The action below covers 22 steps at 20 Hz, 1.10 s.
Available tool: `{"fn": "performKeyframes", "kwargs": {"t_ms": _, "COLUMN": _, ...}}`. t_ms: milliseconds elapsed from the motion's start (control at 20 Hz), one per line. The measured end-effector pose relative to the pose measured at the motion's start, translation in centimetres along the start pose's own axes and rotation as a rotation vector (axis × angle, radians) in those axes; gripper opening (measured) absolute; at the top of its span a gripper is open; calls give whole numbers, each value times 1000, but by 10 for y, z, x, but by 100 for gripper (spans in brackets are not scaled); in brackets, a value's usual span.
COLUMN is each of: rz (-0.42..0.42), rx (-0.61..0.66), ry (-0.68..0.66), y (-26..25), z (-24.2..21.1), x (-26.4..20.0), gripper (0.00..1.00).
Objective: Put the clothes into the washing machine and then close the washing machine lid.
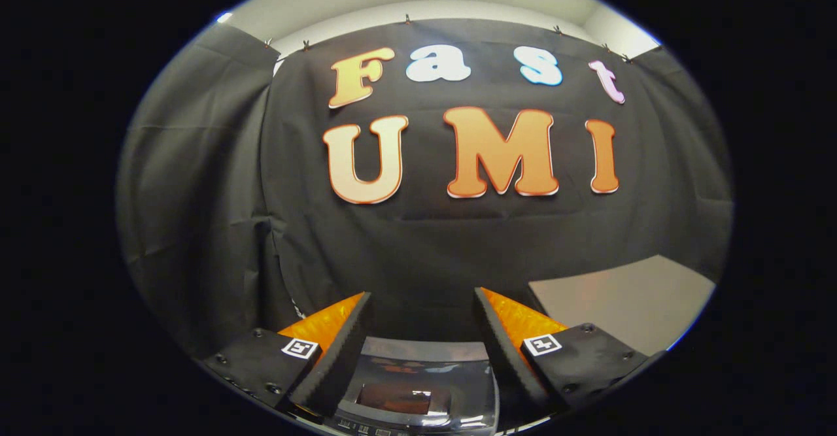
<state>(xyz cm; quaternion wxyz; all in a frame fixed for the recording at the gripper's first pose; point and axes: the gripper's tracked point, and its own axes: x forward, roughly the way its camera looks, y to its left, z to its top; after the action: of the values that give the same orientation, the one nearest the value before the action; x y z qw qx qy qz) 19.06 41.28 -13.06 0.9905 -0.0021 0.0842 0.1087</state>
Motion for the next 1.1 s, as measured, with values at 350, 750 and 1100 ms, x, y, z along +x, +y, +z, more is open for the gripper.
{"fn": "performKeyframes", "kwargs": {"t_ms": 350, "rz": -23, "rx": -38, "ry": -88, "y": -43, "z": 75, "x": -56, "gripper": 98}}
{"fn": "performKeyframes", "kwargs": {"t_ms": 750, "rz": -62, "rx": -79, "ry": -153, "y": -105, "z": 125, "x": -121, "gripper": 98}}
{"fn": "performKeyframes", "kwargs": {"t_ms": 1100, "rz": -112, "rx": -48, "ry": -195, "y": -157, "z": 149, "x": -182, "gripper": 98}}
